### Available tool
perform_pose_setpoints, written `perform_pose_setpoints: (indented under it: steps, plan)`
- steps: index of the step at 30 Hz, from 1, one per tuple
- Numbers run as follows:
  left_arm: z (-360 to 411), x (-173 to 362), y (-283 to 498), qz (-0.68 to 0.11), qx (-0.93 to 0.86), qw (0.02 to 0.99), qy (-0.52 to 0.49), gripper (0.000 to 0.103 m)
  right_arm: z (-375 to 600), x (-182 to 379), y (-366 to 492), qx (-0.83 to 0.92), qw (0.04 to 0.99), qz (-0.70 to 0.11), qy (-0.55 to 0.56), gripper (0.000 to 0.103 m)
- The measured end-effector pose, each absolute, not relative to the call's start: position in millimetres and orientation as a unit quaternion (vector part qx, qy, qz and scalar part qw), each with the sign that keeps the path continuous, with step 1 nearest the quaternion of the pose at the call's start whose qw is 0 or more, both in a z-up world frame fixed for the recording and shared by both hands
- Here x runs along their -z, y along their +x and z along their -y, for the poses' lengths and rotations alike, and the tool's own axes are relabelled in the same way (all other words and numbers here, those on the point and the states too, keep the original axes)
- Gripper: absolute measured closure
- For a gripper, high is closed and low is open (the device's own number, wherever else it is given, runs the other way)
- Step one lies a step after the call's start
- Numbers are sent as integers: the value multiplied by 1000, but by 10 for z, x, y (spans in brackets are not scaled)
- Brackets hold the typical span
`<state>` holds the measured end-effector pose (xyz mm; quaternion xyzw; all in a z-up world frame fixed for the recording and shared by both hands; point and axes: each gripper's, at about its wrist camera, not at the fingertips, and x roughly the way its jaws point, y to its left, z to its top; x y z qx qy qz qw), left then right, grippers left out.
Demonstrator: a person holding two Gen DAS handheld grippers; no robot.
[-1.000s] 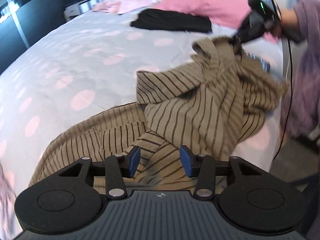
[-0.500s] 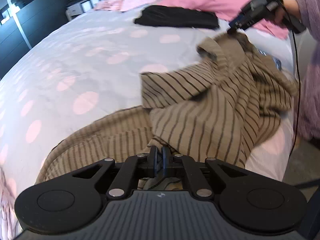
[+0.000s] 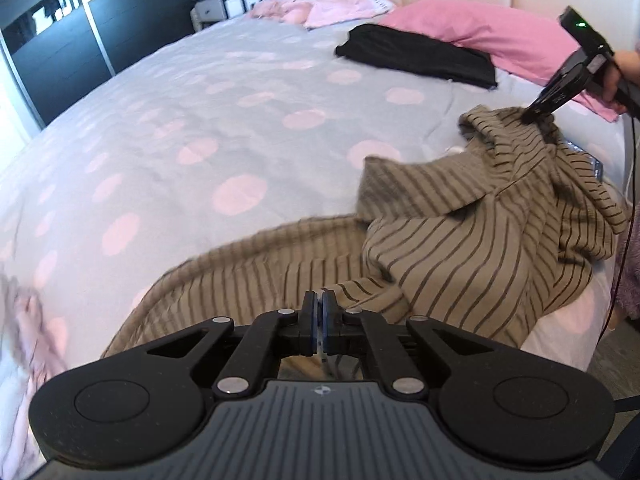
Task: Fold clothes
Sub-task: 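Pull the shirt taut with the left tool while the right tool holds the collar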
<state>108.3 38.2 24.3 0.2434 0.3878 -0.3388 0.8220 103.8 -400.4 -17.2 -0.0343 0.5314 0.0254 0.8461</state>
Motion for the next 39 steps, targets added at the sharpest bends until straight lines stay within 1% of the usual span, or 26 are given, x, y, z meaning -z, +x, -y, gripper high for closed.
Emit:
perform_pose_setpoints:
  steps: [3,6,8,13,16,17,19,20,21,22,25,28,31,36,38,39]
  plan:
    - [-527,-277,1050,-406,327,823,225,103,4015,164,988,-10,846,-532,-40,101]
    - [-789,-327,1056,-438,316,827,154,103,4026,157,937,5,845,-533,-46,101]
    - [-953,-342,1045,-446,301,833,126,103,4030,155,907,13,844,-534,-51,101]
    - [-1057,-313,980,-460,322,823,83,103,3988,172,881,12,842,-535,-64,101]
    - [-1031,-316,950,-452,314,830,91,100,3952,167,868,14,842,-535,-66,101]
    - [-1015,-329,936,-447,313,832,101,95,3941,169,860,14,842,-536,-67,101]
    - [-978,-384,915,-433,314,838,112,76,3922,174,844,14,841,-536,-71,101]
    - [-947,-420,903,-423,317,841,113,72,3919,178,838,14,841,-537,-71,101]
    - [-917,-455,892,-414,320,844,115,63,3915,181,833,15,840,-537,-71,101]
    - [-890,-485,896,-406,326,846,117,60,3912,184,829,15,840,-537,-72,101]
    - [-746,-519,992,-402,341,840,125,60,3910,190,827,14,840,-538,-73,101]
    - [-611,-450,1098,-419,356,825,129,60,3921,190,823,12,841,-536,-73,101]
    - [-543,-308,1214,-447,365,808,121,59,3944,209,830,9,841,-536,-70,101]
    - [-571,-13,1428,-504,367,778,78,60,3969,233,829,2,841,-537,-68,101]
    - [-613,50,1471,-513,368,773,59,65,3973,230,823,-2,841,-536,-69,101]
    - [-623,61,1477,-515,373,770,52,76,3973,227,820,-4,842,-535,-70,101]
